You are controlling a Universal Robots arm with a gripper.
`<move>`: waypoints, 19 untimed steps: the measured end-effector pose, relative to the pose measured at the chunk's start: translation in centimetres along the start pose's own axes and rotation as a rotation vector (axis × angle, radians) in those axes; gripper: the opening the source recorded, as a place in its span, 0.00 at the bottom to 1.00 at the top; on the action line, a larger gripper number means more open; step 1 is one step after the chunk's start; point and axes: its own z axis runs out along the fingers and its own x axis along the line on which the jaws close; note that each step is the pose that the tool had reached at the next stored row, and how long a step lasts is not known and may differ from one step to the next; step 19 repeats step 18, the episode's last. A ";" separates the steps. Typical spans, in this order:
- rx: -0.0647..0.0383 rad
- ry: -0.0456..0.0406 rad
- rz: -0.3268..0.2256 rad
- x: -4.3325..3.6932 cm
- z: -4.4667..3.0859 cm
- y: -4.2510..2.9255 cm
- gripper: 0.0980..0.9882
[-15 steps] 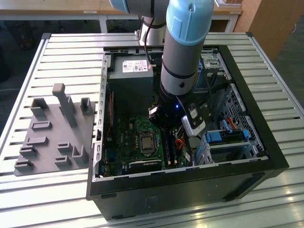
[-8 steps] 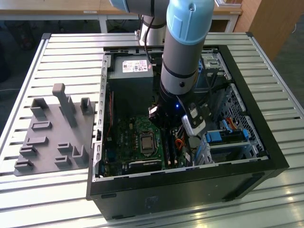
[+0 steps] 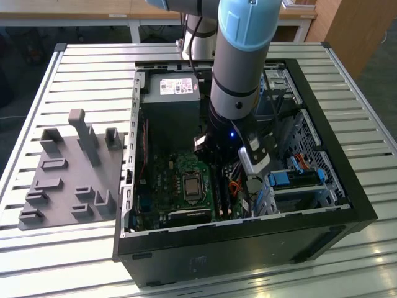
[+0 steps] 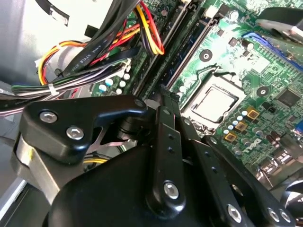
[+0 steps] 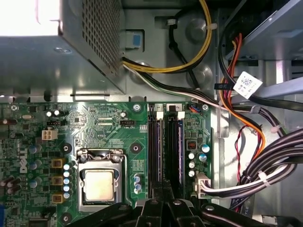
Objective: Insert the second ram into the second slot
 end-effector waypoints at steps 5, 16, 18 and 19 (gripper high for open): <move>0.000 0.0000 0.000 0.00 -0.35 0.01 0.01; 0.000 0.0000 0.000 0.00 -0.80 0.03 0.01; 0.000 0.0001 0.000 0.00 -0.86 0.03 0.01; 0.000 0.0001 0.000 0.00 -0.86 0.03 0.01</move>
